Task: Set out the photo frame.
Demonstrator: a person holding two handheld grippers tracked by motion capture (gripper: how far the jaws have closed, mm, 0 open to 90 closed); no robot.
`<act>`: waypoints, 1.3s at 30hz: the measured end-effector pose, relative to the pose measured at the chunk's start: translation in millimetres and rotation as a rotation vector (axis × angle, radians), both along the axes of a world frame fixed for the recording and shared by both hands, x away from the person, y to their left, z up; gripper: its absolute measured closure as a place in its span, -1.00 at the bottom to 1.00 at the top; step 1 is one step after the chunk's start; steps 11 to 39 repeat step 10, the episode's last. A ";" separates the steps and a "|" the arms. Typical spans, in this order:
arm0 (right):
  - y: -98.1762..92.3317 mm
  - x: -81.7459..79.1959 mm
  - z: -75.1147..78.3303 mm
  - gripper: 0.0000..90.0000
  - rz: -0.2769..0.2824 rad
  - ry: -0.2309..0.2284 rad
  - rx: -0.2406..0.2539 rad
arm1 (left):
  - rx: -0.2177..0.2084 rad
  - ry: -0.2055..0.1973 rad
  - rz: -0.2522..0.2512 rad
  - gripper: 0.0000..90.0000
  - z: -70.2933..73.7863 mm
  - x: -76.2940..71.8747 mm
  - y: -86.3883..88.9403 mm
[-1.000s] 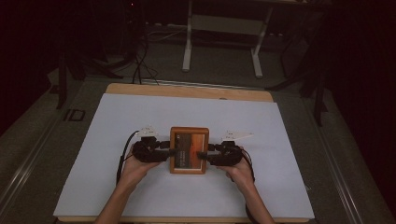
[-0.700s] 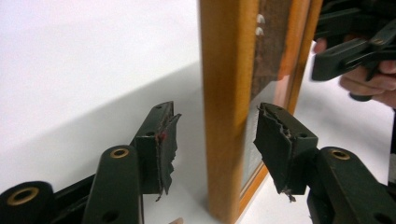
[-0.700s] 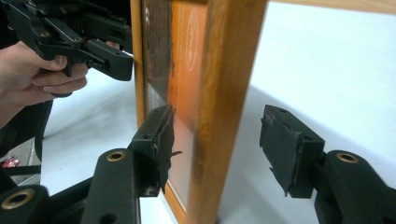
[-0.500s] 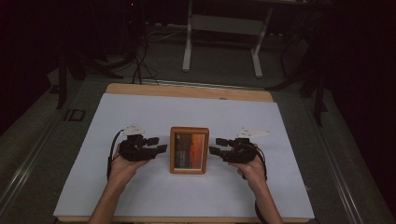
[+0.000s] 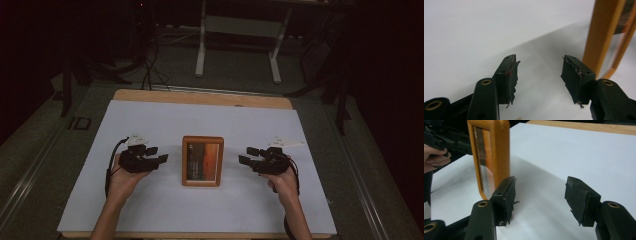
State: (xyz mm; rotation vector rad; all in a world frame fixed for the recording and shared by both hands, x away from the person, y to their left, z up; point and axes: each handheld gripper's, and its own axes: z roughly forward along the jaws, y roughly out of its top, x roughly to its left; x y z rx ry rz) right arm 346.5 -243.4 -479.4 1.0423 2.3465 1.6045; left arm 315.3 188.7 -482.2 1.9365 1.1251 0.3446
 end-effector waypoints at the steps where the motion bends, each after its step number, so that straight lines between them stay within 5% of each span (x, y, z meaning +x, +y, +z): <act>1: -2.0 0.1 -0.7 -0.10 -0.005 0.000 -0.006 | 0.013 0.001 0.009 0.02 -1.2 0.1 0.4; 9: -15.9 2.4 -10.6 -0.15 -0.082 0.011 -0.129 | 0.099 0.030 0.079 -0.02 -14.2 1.7 8.8; 10: -20.0 4.0 -15.0 -0.20 -0.124 0.005 -0.191 | 0.119 0.034 0.093 -0.04 -16.9 2.1 10.1; 39: -20.0 4.0 -15.0 -0.20 -0.124 0.005 -0.191 | 0.119 0.034 0.093 -0.04 -16.9 2.1 10.1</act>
